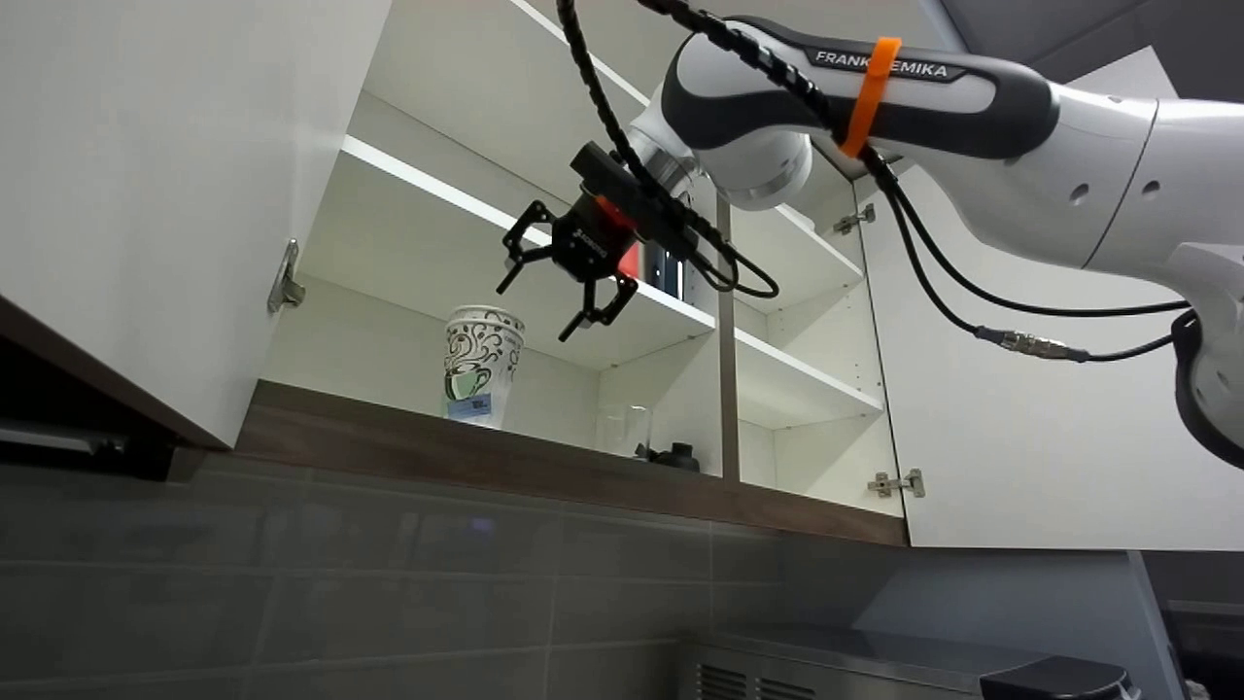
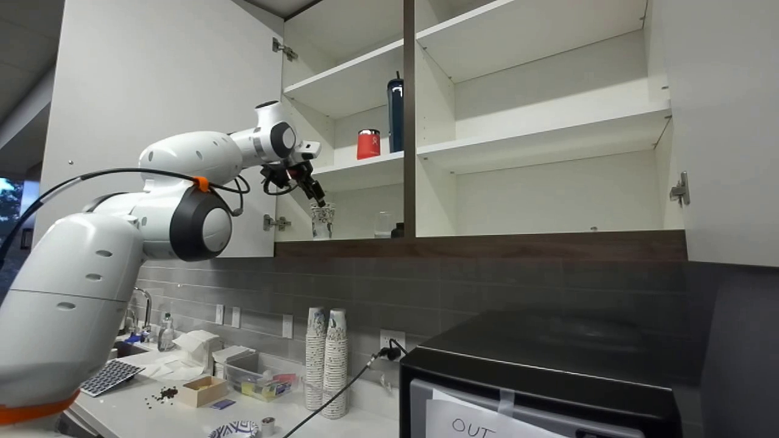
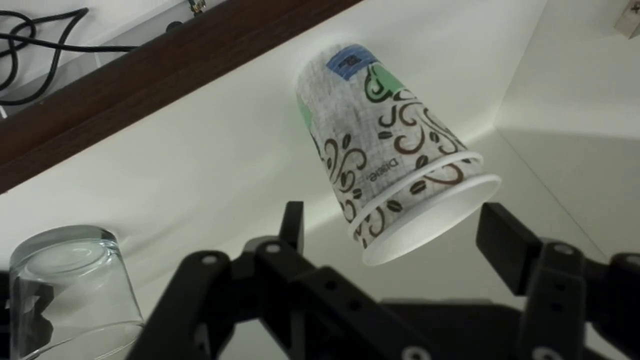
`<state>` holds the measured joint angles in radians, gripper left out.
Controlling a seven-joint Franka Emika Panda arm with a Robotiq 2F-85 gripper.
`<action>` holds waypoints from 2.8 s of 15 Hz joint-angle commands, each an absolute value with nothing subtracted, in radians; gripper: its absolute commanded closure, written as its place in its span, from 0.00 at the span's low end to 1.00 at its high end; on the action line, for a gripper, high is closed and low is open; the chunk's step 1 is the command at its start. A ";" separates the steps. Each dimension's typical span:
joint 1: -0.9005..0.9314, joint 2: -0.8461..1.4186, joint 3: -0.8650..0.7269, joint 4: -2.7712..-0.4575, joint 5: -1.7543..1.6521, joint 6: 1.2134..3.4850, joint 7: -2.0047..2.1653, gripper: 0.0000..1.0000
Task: Take the cup out of the other cup
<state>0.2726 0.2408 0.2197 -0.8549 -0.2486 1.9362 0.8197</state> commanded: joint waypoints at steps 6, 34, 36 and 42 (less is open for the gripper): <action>0.316 0.344 0.202 -0.670 -0.260 1.824 0.854 0.10; 0.300 0.386 0.190 -0.575 -0.231 1.816 0.983 0.99; 0.295 0.388 0.193 -0.569 -0.217 1.828 1.000 0.99; 0.281 0.391 0.199 -0.548 -0.161 1.848 1.035 0.99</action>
